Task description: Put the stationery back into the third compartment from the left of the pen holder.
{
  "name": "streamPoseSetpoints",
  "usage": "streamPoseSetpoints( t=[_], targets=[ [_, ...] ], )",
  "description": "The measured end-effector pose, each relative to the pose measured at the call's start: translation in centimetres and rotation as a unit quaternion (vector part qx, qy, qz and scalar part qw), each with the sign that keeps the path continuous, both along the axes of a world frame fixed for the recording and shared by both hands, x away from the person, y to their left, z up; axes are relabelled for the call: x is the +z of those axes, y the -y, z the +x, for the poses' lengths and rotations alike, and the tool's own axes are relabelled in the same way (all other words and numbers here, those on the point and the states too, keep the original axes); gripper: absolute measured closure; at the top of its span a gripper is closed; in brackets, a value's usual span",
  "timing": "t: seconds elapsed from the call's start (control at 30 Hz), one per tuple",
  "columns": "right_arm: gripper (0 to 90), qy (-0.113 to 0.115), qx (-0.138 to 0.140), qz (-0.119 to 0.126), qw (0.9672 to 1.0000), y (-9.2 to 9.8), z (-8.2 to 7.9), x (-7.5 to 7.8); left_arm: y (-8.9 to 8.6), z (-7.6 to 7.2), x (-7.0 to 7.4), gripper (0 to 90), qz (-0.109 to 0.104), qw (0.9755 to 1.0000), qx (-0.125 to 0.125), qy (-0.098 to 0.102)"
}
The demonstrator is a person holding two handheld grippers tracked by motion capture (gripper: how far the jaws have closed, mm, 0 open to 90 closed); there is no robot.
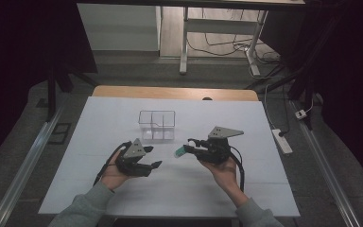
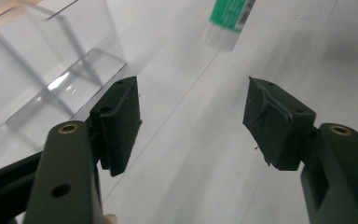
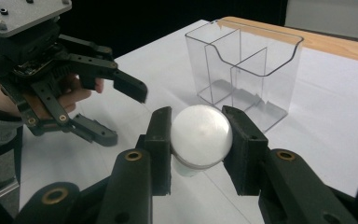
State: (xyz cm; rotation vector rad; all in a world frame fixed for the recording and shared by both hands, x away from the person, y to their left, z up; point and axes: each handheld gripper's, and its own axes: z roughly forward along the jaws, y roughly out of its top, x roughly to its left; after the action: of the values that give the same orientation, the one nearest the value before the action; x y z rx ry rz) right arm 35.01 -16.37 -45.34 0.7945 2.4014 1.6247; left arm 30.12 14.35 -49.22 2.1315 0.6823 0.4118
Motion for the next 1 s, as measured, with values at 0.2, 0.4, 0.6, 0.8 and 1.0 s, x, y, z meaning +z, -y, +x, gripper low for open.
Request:
streamPoseSetpoints(
  t=[0.2, 0.4, 0.6, 0.8, 1.0],
  targets=[
    [63.9, 0.004, -0.006, 0.006, 1.0, 0.3, 0.1, 0.3, -1.6, -0.5, -0.1, 35.2, 0.002, 0.9998, 0.021, -0.004],
    [63.9, 0.008, -0.009, 0.008, 0.9999, 0.6, 0.2, 0.7, -3.7, -1.4, -0.6, 34.0, 0.004, 0.9989, 0.045, -0.012],
    [63.9, 0.015, -0.014, 0.015, 0.9997, 0.8, 0.3, 1.3, -6.1, -2.6, -1.4, 34.0, 0.009, 0.9973, 0.069, -0.021],
    [63.9, 0.024, -0.021, 0.026, 0.9992, 0.9, 0.6, 2.2, -7.5, -3.2, -2.1, 33.6, 0.009, 0.9958, 0.087, -0.027],
    [63.9, 0.031, -0.026, 0.038, 0.9984, 0.8, 1.2, 3.0, -8.4, -3.3, -2.6, 33.3, 0.01, 0.9946, 0.098, -0.033]
  ],
)
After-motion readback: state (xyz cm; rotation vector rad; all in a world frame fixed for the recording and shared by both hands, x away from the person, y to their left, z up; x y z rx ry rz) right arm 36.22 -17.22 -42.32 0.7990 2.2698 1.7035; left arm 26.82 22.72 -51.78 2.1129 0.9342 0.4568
